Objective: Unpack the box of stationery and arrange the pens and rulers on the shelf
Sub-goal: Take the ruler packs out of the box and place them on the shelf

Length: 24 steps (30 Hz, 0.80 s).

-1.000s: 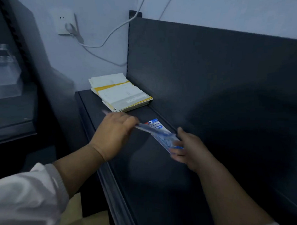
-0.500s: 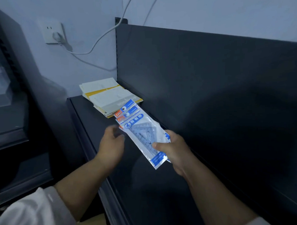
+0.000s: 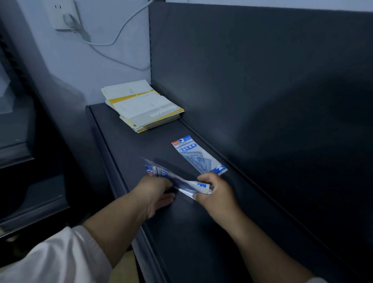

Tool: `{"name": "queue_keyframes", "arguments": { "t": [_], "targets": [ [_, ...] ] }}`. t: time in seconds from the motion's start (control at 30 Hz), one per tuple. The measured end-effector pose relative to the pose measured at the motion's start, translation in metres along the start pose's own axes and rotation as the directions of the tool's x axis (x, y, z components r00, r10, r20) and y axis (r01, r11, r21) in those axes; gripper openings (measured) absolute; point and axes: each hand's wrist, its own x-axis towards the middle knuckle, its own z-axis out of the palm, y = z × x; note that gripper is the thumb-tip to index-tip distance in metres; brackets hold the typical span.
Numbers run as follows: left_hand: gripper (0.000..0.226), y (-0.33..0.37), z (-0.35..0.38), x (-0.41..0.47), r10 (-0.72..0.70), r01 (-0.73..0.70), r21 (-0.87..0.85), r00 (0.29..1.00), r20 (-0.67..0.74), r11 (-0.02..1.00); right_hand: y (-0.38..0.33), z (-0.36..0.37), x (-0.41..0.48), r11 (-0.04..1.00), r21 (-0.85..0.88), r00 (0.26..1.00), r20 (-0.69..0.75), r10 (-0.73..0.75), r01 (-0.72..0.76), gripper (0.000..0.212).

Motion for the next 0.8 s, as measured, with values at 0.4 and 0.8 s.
{"name": "queue_keyframes", "arguments": {
  "t": [0.4, 0.8],
  "targets": [
    [0.100, 0.024, -0.033, 0.008, 0.408, -0.413, 0.206, 0.911, 0.068, 0.887, -0.008, -0.036, 0.008, 0.984, 0.154, 0.987, 0.145, 0.070, -0.092, 0.023],
    [0.027, 0.002, -0.026, 0.016, 0.484, -0.496, 0.300, 0.867, 0.117, 0.815, 0.007, -0.038, -0.007, 0.965, 0.252, 0.994, -0.068, 0.091, -0.071, 0.071]
  ]
}}
